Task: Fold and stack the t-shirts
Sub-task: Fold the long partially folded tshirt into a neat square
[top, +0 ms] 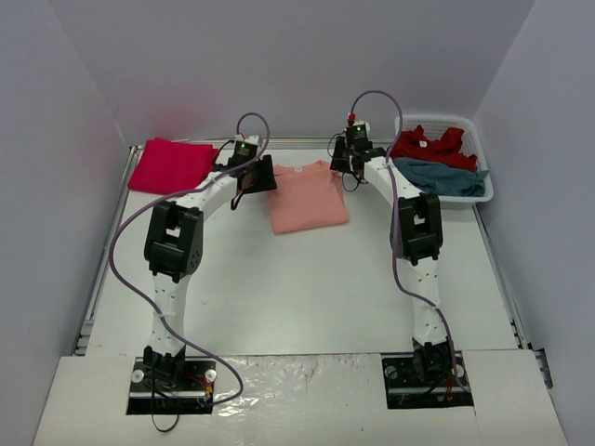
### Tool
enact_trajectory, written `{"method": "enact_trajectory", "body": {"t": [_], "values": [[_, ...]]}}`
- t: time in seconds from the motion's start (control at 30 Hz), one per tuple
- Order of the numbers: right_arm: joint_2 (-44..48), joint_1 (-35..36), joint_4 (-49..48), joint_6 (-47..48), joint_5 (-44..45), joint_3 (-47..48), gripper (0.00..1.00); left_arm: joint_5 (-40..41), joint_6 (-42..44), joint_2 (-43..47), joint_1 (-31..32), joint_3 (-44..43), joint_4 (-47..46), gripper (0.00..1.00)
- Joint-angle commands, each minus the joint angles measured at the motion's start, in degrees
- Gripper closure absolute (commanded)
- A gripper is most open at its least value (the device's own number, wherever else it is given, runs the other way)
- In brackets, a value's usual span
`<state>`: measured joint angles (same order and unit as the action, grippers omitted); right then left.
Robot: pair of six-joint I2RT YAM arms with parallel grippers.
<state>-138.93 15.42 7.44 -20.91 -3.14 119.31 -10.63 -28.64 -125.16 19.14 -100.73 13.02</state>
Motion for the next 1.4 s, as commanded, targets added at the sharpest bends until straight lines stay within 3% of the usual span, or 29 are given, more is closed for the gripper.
{"method": "enact_trajectory", "body": {"t": [0.0, 0.2, 0.47, 0.87, 1.23, 1.37], "values": [[-0.81, -0.13, 0.12, 0.52, -1.52, 3.12, 0.64, 0.53, 0.96, 0.71, -0.85, -2.72, -1.33, 0.48], [-1.95, -0.39, -0.06, 0.43, -2.75, 3.65, 0.64, 0.53, 1.22, 0.10, -0.85, -2.63, -2.29, 0.49], [-3.53, -0.83, -0.50, 0.43, -4.07, 4.71, 0.64, 0.26, 1.57, -2.45, -0.94, -4.12, -3.08, 0.72], [-4.33, -1.09, -1.38, 0.34, -3.89, 4.10, 0.66, 0.35, 1.84, -4.47, -1.21, -5.44, -2.82, 0.72], [-0.99, -1.09, -2.96, 0.60, -2.49, 0.84, 0.66, 0.00, 1.75, -4.56, -1.29, -5.27, -3.35, 0.87], [0.33, -1.01, -3.05, 0.69, -0.56, -0.21, 0.65, -0.18, 1.75, -4.65, -1.21, -5.36, -3.35, 0.88]]}}
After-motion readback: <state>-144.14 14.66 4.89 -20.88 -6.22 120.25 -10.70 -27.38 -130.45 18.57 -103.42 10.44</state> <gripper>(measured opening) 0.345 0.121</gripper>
